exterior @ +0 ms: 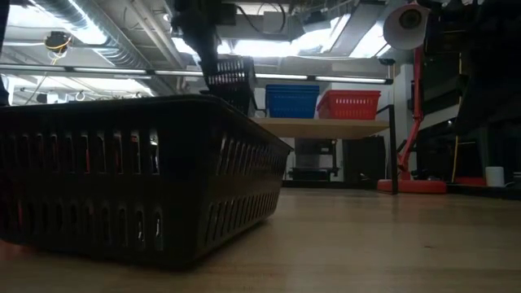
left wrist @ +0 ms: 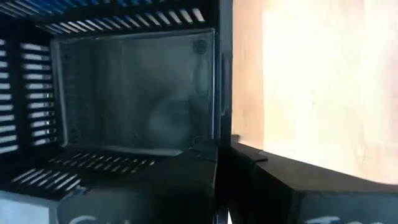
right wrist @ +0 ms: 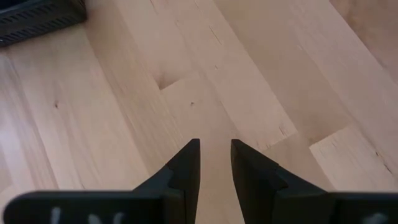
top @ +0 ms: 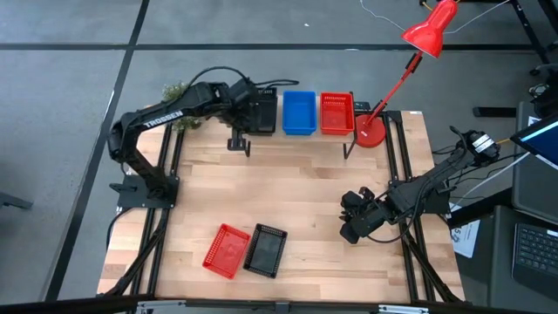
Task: Stack baskets on shelf by color
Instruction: Stack the top black basket on top of the black basket on the shelf, then stack the black basket on top of the stacked black basket on the shelf, then stack the red basket on top of the stacked red basket on the shelf
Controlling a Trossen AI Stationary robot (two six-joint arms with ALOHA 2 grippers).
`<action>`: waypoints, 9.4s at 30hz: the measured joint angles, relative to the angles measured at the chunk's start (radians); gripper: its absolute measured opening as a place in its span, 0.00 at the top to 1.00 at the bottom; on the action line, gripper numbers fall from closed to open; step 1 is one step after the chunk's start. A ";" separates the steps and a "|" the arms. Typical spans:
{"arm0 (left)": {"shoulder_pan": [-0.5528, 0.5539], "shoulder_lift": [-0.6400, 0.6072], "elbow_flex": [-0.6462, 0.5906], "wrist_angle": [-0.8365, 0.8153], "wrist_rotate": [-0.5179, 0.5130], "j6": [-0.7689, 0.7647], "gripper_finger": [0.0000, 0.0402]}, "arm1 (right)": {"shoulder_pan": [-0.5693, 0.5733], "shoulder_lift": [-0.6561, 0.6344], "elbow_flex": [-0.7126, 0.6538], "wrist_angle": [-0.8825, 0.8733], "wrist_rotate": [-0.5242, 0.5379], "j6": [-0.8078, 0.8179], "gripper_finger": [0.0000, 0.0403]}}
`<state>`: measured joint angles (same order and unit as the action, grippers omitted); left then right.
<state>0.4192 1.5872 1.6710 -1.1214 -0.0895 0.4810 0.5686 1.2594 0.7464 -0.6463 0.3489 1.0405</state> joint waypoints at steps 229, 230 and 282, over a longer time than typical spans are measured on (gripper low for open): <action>-0.123 0.198 0.151 -0.096 -0.491 -0.213 0.87 | -0.001 0.000 -0.001 -0.001 0.022 -0.209 0.78; -0.126 0.198 0.153 -0.096 -0.491 -0.213 0.87 | -0.001 0.000 0.000 -0.002 0.022 -0.209 0.78; -0.744 0.285 -0.406 0.784 -0.224 -0.832 0.99 | 0.005 -0.001 0.260 -0.056 0.163 -0.292 0.78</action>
<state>-0.3251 1.8720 1.2651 -0.3379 -0.3133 -0.3506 0.5741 1.2587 1.0060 -0.7027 0.5117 0.7487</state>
